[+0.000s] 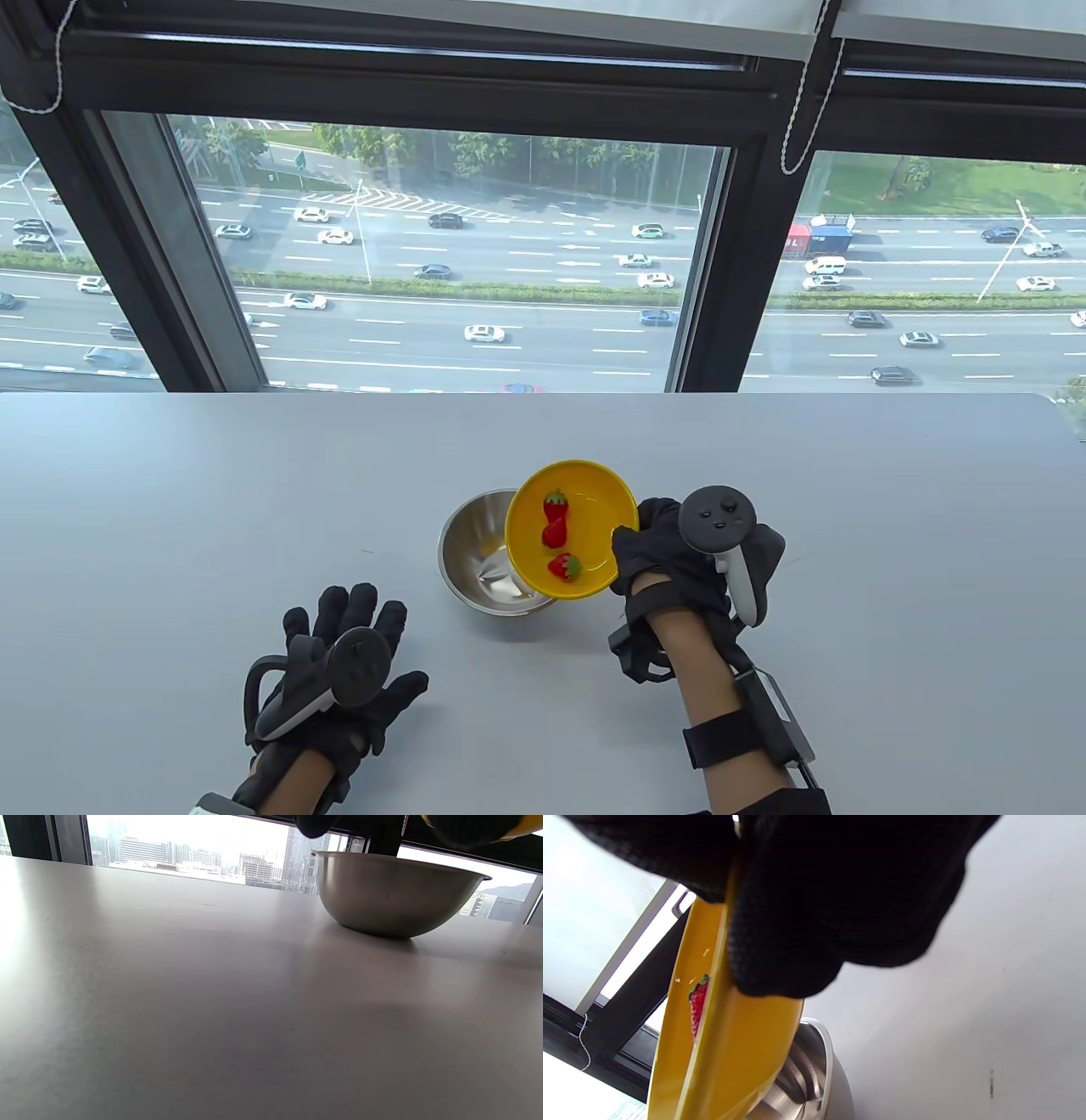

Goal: Pour strawberries from bowl into mixing bowl

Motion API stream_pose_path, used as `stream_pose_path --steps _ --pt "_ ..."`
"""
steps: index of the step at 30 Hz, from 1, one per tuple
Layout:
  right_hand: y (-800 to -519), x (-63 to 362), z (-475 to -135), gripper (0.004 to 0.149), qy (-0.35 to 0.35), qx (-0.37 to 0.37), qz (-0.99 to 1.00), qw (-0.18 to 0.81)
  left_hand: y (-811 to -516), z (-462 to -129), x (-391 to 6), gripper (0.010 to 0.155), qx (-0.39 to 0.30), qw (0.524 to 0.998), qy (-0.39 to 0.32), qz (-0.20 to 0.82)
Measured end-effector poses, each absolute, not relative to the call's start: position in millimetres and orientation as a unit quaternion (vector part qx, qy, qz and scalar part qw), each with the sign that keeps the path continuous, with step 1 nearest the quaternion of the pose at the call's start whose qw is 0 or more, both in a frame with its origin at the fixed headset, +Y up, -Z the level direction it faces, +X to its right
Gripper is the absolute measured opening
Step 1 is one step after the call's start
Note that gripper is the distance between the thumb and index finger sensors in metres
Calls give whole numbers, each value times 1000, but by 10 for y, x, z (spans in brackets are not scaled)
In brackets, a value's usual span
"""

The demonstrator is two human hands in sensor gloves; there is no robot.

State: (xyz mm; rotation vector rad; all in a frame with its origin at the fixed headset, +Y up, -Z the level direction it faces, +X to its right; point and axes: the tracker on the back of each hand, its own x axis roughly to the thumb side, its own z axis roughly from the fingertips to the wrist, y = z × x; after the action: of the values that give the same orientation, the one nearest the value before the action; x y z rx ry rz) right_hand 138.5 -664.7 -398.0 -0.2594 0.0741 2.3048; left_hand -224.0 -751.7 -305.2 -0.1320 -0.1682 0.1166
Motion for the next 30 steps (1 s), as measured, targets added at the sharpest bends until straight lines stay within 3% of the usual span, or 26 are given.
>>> stream_pose_path --steps 14,30 --pt "-6897 1276 -4019 55 18 -106 904 413 -7517 -3057 -2232 87 -72 992 -86 56" --pt "-6922 1148 -4003 54 -6 -75 924 376 -7529 -3062 -2237 87 -79 992 -83 58"
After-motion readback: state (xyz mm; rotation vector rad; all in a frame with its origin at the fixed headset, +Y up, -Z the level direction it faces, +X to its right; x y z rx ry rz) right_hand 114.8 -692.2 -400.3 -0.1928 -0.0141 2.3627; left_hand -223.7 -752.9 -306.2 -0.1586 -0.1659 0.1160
